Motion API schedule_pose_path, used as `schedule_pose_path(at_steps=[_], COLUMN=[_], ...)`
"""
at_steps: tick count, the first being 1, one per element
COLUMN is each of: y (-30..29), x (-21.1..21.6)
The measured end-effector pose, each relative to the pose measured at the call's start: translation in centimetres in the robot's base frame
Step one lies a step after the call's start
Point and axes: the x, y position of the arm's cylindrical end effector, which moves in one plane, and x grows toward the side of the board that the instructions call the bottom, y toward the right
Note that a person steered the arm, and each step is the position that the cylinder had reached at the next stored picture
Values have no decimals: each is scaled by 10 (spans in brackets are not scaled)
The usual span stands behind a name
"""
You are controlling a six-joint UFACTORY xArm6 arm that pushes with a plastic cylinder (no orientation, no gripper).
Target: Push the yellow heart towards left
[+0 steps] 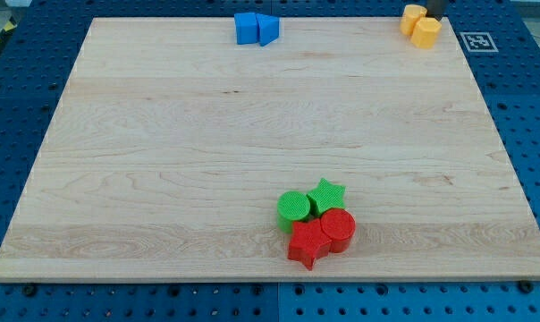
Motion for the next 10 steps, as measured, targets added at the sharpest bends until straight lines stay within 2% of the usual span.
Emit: schedule_pose_path(at_steps=[4, 7, 10], y=[-17, -72, -78], x=[0, 0, 0])
